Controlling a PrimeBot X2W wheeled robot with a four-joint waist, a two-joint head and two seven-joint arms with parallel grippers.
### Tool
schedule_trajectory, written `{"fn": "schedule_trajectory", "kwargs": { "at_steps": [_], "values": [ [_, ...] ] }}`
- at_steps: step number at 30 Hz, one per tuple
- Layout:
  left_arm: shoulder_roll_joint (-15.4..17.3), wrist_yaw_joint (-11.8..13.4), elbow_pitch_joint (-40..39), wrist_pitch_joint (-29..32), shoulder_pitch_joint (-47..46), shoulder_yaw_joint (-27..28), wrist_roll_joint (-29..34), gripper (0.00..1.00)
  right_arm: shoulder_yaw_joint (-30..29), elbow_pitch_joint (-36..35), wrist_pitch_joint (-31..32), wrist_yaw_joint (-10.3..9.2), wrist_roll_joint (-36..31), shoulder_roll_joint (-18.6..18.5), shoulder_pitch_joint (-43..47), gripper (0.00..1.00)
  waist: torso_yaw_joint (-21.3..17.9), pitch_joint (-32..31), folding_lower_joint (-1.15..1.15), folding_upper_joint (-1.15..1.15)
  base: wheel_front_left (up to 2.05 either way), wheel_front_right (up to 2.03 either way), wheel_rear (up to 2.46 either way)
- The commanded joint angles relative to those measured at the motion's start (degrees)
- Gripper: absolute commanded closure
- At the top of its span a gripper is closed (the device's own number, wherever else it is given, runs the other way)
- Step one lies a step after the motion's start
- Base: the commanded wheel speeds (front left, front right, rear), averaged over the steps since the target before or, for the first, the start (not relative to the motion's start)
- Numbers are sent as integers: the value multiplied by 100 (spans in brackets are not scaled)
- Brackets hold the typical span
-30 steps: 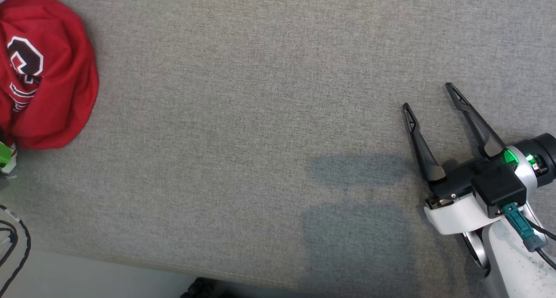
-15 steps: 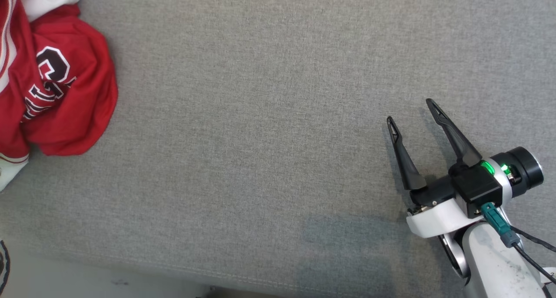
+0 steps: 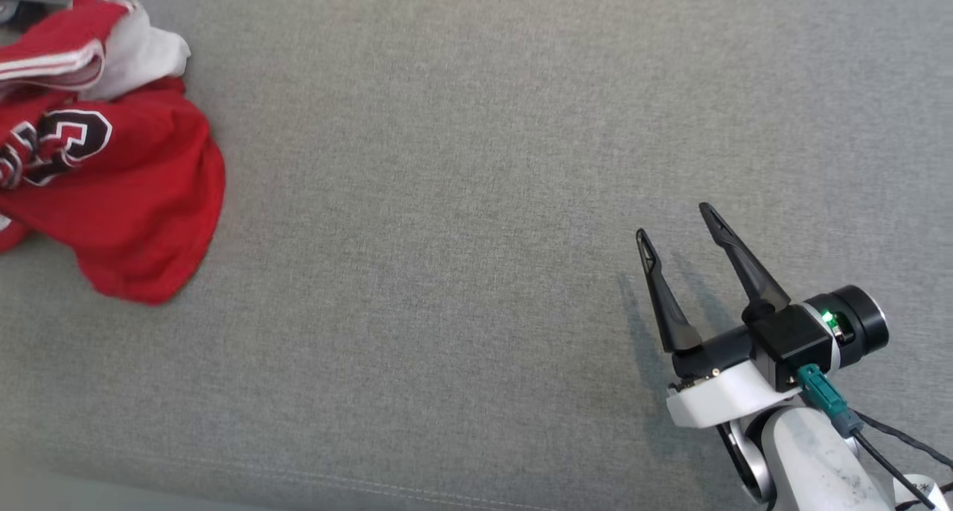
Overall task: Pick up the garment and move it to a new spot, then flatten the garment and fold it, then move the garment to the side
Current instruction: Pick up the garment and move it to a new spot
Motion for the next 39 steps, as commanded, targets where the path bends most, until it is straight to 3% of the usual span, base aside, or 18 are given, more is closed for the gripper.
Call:
{"fn": "schedule_trajectory", "kwargs": {
  "at_steps": [1,6,12,18,23,30,36,39],
  "values": [
    [76,24,-105,-38,70,45,27,100,-11,6,8,-8,29,10,70,0,-187,-245,0,0,0,0,0],
    [361,275,-1469,28,247,126,166,100,-25,9,7,-8,102,103,169,0,-481,-469,0,0,0,0,0],
    [572,758,-3355,307,232,109,307,100,-30,10,5,-8,153,151,254,0,-936,-667,0,0,0,0,0],
    [429,1047,-4750,704,-75,-90,208,100,-21,-15,3,-8,246,170,282,0,-1453,-749,0,0,0,0,0],
    [7,1151,-5423,1071,-431,-610,100,100,37,-35,3,-8,363,171,282,0,-1864,-758,0,0,0,0,0],
    [-721,1228,-5027,1348,-851,-1514,443,100,199,-27,3,-8,474,172,151,0,-2486,-728,0,0,0,0,0],
    [-1286,1067,-3887,1096,-1049,-2024,815,100,308,-15,3,-8,573,173,124,0,-2871,-637,0,0,0,0,0],
    [-1667,864,-2947,792,-1223,-2339,1150,100,364,-34,3,-8,625,172,74,0,-3061,-523,0,0,0,0,0]
  ]
}}
